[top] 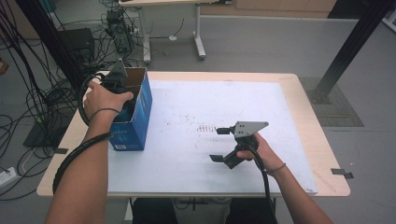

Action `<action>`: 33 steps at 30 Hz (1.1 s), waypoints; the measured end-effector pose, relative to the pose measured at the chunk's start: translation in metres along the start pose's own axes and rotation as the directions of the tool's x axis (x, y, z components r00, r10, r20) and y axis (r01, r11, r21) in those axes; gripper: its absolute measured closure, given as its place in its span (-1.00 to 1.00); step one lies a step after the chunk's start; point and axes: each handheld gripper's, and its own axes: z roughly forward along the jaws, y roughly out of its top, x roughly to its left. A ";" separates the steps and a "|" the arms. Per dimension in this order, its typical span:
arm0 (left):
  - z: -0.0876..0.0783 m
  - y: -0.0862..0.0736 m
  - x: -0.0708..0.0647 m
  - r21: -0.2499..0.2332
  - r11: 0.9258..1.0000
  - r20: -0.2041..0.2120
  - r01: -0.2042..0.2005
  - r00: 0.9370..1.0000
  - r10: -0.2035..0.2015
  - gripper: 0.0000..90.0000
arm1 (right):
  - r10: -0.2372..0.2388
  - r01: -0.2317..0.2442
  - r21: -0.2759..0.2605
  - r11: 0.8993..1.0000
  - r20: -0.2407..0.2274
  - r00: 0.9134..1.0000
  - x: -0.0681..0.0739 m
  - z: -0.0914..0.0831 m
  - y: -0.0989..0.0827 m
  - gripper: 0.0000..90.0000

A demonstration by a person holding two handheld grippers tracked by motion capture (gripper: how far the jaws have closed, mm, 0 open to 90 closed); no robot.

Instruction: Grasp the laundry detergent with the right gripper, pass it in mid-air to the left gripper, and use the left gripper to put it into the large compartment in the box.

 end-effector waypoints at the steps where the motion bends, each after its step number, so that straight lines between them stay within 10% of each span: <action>1: 0.000 0.000 0.000 0.000 1.000 0.000 0.000 1.000 0.000 -0.16 | 0.000 0.000 0.000 1.000 0.000 1.000 0.000 0.000 0.000 -0.99; 33: 0.000 -0.001 -0.001 0.000 1.000 -0.001 0.002 1.000 -0.002 -0.16 | 0.002 -0.002 -0.002 1.000 -0.003 1.000 -0.002 0.003 -0.003 -0.99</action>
